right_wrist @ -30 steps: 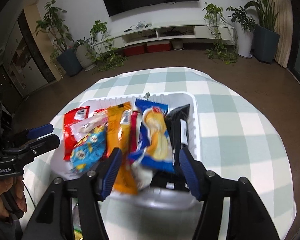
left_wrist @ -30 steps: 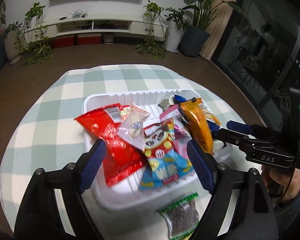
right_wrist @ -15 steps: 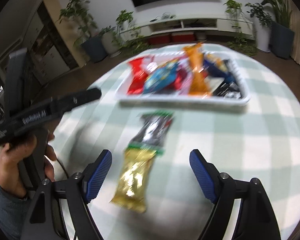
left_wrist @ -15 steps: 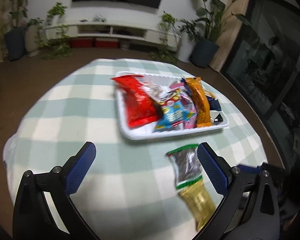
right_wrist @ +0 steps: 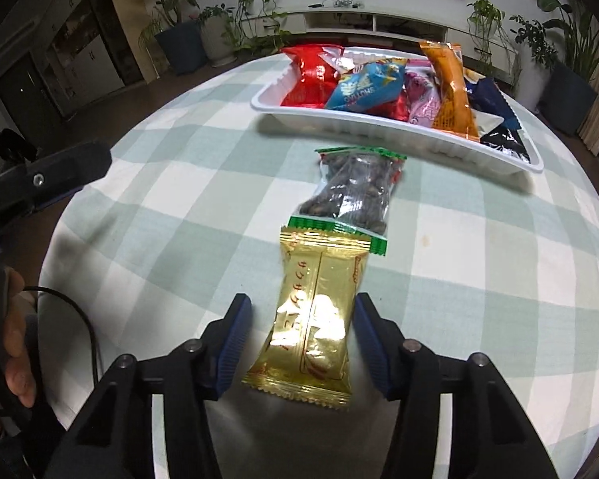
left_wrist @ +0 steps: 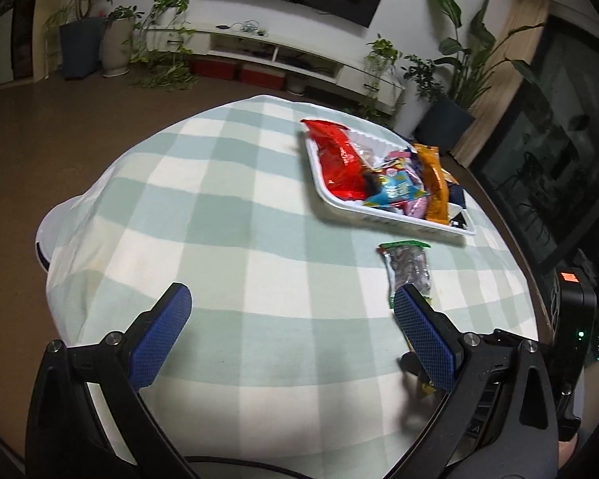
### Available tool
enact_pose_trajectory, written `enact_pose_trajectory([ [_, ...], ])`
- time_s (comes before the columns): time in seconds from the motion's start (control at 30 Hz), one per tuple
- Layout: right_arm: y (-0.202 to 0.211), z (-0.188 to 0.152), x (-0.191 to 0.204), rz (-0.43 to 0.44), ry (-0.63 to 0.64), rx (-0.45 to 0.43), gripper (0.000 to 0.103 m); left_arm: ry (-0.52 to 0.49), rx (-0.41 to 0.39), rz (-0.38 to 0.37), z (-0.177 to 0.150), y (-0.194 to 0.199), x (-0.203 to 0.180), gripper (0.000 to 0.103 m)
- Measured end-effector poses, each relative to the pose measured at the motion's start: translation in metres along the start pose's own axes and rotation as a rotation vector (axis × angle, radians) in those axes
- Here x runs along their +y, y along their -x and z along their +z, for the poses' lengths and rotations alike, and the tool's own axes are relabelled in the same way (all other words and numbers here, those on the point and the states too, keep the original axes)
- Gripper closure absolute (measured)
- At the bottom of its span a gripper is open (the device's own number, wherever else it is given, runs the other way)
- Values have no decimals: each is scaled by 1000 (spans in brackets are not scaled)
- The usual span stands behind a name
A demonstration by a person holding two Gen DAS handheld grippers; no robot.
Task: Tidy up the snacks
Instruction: 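Grasp the gold wrapped bar with the right gripper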
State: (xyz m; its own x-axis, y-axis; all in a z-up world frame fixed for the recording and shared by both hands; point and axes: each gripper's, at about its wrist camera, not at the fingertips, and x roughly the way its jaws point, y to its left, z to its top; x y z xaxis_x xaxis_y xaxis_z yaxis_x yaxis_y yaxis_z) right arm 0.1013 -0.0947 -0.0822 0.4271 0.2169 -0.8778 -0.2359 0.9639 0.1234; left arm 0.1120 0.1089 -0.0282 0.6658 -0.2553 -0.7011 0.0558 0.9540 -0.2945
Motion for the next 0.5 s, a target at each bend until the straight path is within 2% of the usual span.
enact_pose_trajectory([
  [0.13, -1, 1, -1, -28, 11, 0, 56, -5, -1, 0, -1, 2, 0, 0],
  [0.3, -1, 3, -8, -30, 4, 0, 69, -28, 9, 7, -1, 1, -8, 0],
  [0.5, 3, -4, -16, -13, -8, -3, 70, -64, 39, 13, -1, -8, -23, 0],
])
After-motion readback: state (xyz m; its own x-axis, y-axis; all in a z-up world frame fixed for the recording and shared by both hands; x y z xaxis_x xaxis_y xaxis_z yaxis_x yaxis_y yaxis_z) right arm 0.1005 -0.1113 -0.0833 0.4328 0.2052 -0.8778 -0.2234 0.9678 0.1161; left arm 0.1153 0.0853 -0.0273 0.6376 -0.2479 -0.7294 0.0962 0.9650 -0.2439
